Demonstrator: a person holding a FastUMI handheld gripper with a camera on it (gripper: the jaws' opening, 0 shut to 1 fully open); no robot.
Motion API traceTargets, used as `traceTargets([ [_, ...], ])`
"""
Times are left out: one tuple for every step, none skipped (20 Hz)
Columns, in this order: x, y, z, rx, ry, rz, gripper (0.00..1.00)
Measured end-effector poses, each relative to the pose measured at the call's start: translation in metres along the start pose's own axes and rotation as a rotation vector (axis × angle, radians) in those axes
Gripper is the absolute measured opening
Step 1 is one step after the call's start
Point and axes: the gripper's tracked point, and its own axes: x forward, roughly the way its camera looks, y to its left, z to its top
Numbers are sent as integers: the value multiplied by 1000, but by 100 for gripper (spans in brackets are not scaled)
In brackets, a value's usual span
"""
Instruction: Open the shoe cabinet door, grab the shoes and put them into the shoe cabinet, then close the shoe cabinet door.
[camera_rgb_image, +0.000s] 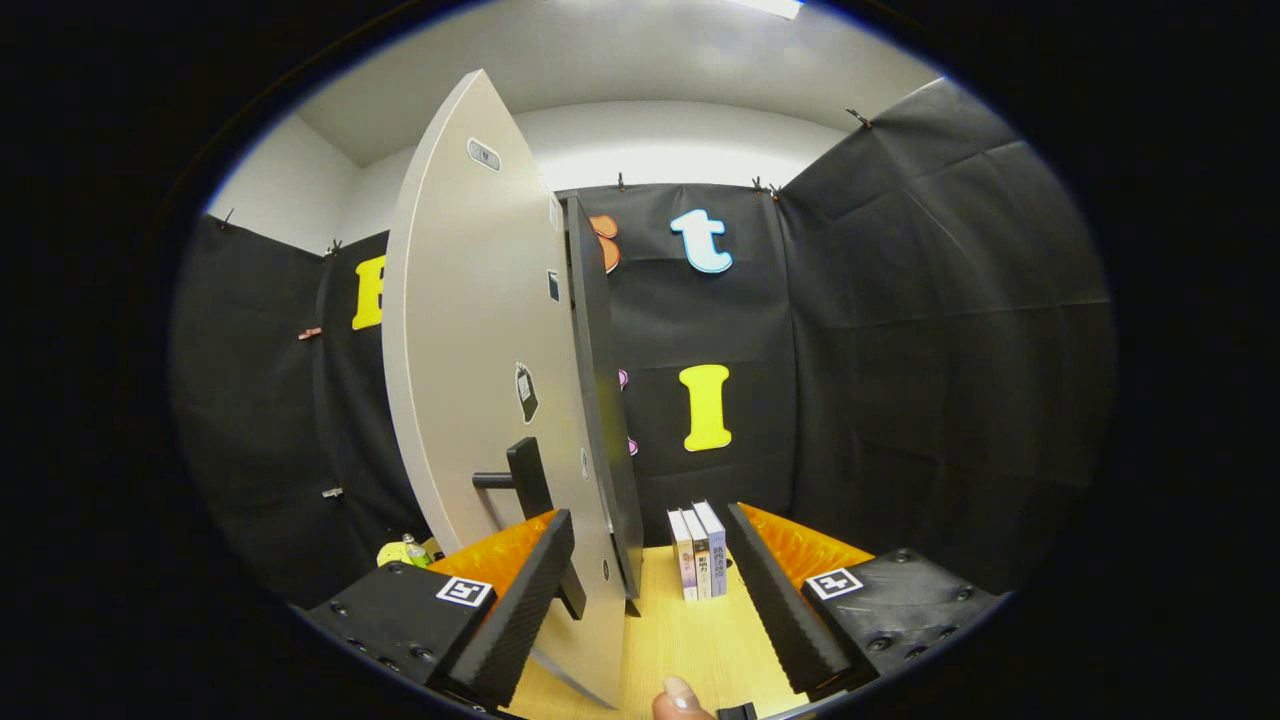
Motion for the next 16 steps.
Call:
traceTargets([
  [1, 2, -2, 1, 4, 3, 98],
  [0, 2, -1, 7, 4, 0, 98],
  [1, 4, -2, 11, 7, -3, 98],
  [1, 5, -2, 16, 8, -2, 98],
  [1, 8, -3, 23, 10, 3, 98],
  [1, 12, -5, 27, 12, 11, 98],
  [1, 17, -6, 26, 12, 18, 98],
  [1, 22, -6, 22, 12, 23, 98],
  [0, 30, -7, 17, 12, 28, 98],
  [0, 38, -8, 14, 13, 36, 98],
  [-1, 48, -9, 11, 15, 46, 98],
  [-1, 57, -10, 9, 16, 57, 98],
  [0, 66, -12, 6, 16, 65, 98],
  [1, 75, -13, 4, 18, 73, 98],
  [2, 85, -15, 0, 18, 78, 98],
  [3, 94, -15, 1, 14, 82, 98],
])
